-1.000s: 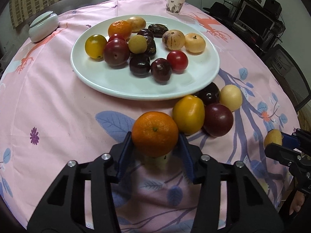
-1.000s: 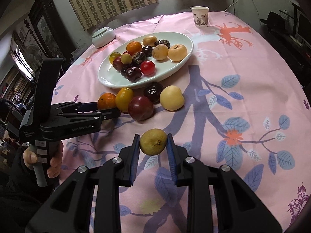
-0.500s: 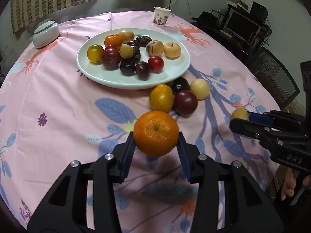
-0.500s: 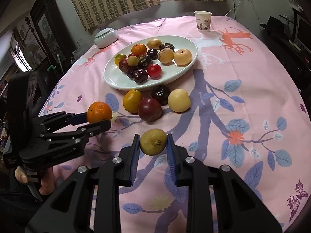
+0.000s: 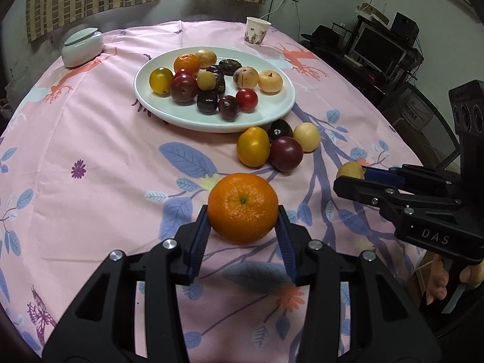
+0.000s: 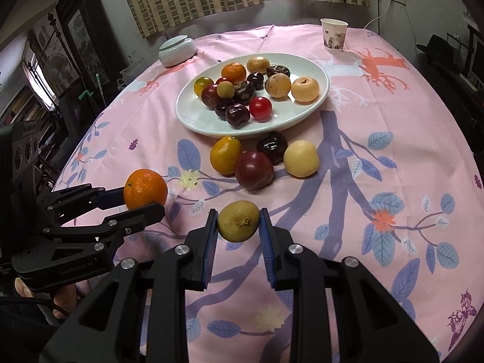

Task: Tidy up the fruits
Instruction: 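Place the orange on the plate with the left tool while the right tool places the yellow fruit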

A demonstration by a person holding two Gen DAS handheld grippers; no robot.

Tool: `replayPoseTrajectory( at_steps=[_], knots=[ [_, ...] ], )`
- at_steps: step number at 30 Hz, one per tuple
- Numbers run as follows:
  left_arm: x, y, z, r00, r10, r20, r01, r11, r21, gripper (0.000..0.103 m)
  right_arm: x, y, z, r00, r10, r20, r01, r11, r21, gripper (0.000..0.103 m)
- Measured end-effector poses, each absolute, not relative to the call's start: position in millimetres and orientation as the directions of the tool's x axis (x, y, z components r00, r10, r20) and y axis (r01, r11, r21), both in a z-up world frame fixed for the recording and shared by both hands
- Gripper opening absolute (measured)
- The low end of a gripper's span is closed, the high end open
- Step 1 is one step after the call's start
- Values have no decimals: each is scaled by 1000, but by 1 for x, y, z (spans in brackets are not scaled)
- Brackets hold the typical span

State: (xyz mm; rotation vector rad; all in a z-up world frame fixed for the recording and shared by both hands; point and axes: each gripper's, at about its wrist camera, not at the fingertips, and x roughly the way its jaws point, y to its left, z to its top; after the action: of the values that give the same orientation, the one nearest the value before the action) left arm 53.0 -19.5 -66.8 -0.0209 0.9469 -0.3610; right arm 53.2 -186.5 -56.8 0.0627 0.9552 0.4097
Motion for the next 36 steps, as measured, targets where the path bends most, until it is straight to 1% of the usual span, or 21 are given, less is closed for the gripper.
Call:
replayPoseTrajectory(
  at_steps=[4, 6, 9, 12, 15, 19, 28, 29, 30, 31, 32, 35, 36],
  knots=[
    [77, -11, -47, 543, -296, -786, 267, 948, -172, 43, 70, -184, -40, 529, 368, -764, -350, 915, 199, 28],
    [94, -9, -30, 571, -285, -770, 265, 952, -156, 44, 83, -183, -32, 547, 363, -755, -362, 915, 178, 28],
    [135, -16, -5, 606, -252, -755, 260, 959, -111, 44, 112, -181, -20, 562, 370, -740, -380, 910, 167, 28],
    [180, -29, 4, 595, -248, -765, 257, 960, -111, 44, 146, -179, -20, 566, 347, -747, -375, 916, 142, 28],
    [219, -46, -5, 559, -246, -792, 251, 960, -121, 44, 179, -178, -32, 572, 293, -766, -349, 932, 96, 28],
    [252, -57, -26, 517, -231, -824, 225, 966, -130, 44, 206, -182, -51, 516, 289, -806, -332, 935, 123, 28],
    [284, -60, -46, 475, -218, -852, 200, 970, -137, 46, 220, -175, -64, 513, 280, -812, -346, 932, 103, 28],
    [286, -58, -45, 478, -218, -851, 195, 971, -139, 54, 221, -175, -65, 517, 274, -811, -346, 934, 95, 32],
    [287, -56, -43, 490, -211, -846, 185, 973, -136, 66, 220, -175, -64, 525, 263, -810, -341, 936, 82, 49],
    [287, -53, -40, 506, -205, -838, 172, 976, -135, 69, 219, -176, -62, 537, 255, -804, -335, 939, 74, 58],
    [285, -50, -36, 516, -207, -831, 166, 976, -139, 70, 216, -176, -58, 553, 257, -793, -334, 940, 71, 61],
    [272, -36, -19, 539, -215, -815, 158, 976, -153, 71, 205, -181, -46, 561, 265, -785, -337, 938, 76, 61],
    [262, -32, -13, 554, -215, -804, 158, 976, -152, 74, 200, -185, -41, 561, 273, -781, -335, 938, 87, 61]
  ],
)
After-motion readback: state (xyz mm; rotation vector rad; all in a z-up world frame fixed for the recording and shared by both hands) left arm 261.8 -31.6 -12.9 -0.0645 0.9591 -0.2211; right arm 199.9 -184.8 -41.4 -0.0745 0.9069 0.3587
